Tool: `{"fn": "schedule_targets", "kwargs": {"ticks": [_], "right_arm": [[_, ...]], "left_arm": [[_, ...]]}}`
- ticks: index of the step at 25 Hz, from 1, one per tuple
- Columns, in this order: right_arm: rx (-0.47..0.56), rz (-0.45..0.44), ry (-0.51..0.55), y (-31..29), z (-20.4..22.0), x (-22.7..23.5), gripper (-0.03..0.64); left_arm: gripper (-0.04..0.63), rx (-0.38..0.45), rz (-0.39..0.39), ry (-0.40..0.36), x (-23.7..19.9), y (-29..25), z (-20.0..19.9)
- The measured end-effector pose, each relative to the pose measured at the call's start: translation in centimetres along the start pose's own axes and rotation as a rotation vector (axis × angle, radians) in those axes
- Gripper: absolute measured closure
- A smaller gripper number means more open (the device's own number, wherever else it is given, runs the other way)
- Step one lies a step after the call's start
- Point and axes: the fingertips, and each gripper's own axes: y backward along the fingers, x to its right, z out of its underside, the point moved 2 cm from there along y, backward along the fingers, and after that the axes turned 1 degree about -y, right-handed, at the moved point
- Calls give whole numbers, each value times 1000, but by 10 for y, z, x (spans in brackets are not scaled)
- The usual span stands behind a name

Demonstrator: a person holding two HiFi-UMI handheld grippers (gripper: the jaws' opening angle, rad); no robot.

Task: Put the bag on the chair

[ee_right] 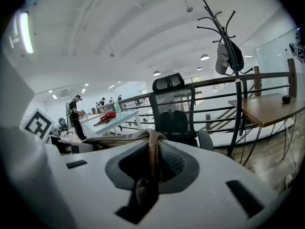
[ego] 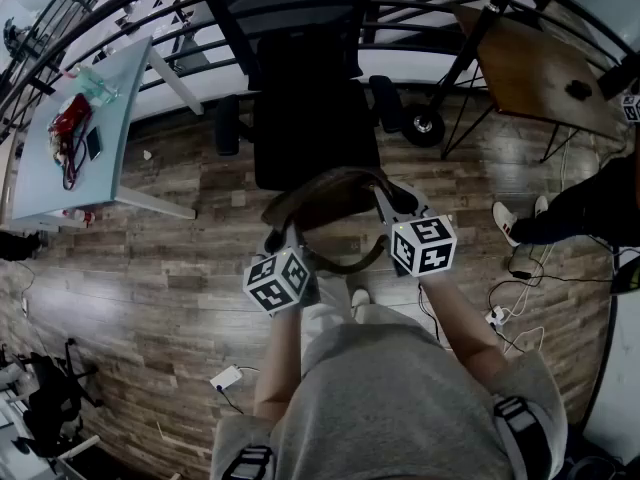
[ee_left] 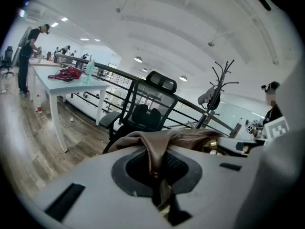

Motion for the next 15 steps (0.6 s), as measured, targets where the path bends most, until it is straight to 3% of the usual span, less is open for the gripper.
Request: {"fn": "schedule_targets", "kwargs": {"ticks": [7,15], "right_arm": [[11,-27,-15,69,29,-13,568],[46,-42,6,97,35,-19,569]], "left_arm": [[572,13,-6,-43,24,63,26],[572,37,-13,-45,37,87,41]]}}
